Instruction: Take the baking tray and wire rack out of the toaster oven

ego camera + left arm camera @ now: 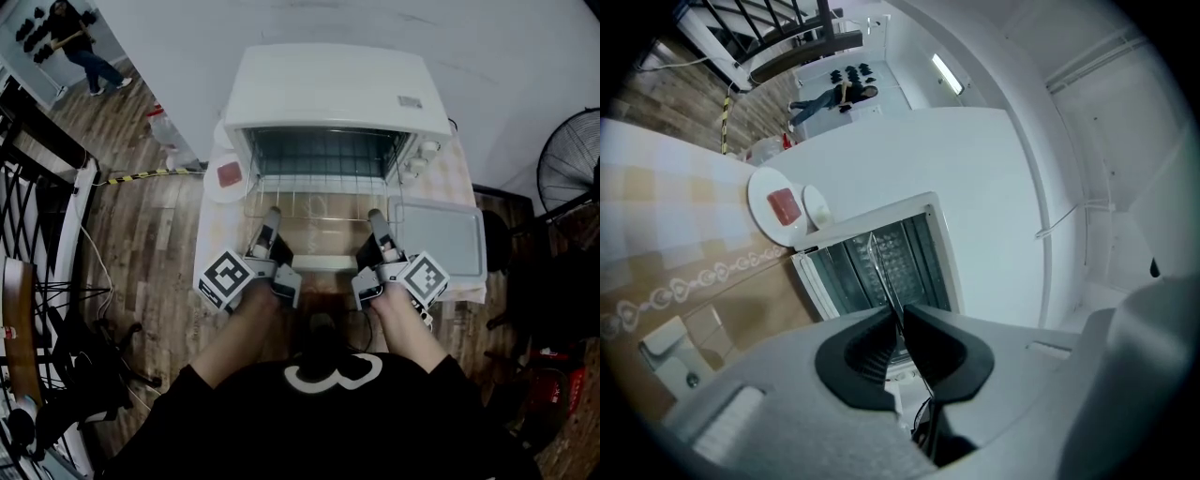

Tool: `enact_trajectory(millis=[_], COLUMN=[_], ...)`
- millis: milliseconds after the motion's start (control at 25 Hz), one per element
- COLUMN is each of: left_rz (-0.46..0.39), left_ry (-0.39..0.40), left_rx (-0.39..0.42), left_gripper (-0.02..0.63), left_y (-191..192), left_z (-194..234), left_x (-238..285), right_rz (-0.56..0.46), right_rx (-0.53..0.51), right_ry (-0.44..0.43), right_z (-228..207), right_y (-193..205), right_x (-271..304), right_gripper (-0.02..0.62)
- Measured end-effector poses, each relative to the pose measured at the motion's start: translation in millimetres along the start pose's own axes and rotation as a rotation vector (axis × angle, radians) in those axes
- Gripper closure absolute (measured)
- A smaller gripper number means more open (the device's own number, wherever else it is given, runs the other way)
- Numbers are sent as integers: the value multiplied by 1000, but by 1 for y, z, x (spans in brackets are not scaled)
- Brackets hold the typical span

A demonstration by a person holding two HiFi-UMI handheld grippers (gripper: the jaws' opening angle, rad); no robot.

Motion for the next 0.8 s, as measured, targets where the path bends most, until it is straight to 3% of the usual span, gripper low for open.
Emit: enact_trajectory(millis=[800], left_rz=[24], left_ry=[62], left_rx=[21], left_gripper=[571], left_y=[13], left_z=[-20], left_x=[-83], right_rz=[-62], right_rx=[-20], right_ry=[-18], right_z=[18], right_y=[51], right_x=[-82], right_gripper=[565])
Point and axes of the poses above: the fingertips, and each gripper's own axes: x forward along the fingers, z to its left, y out of its underside, the point moved 1 cm from there along -x, backward along the fingers, and after that the axes turned 14 degrees about x, right-handed, at the moved point
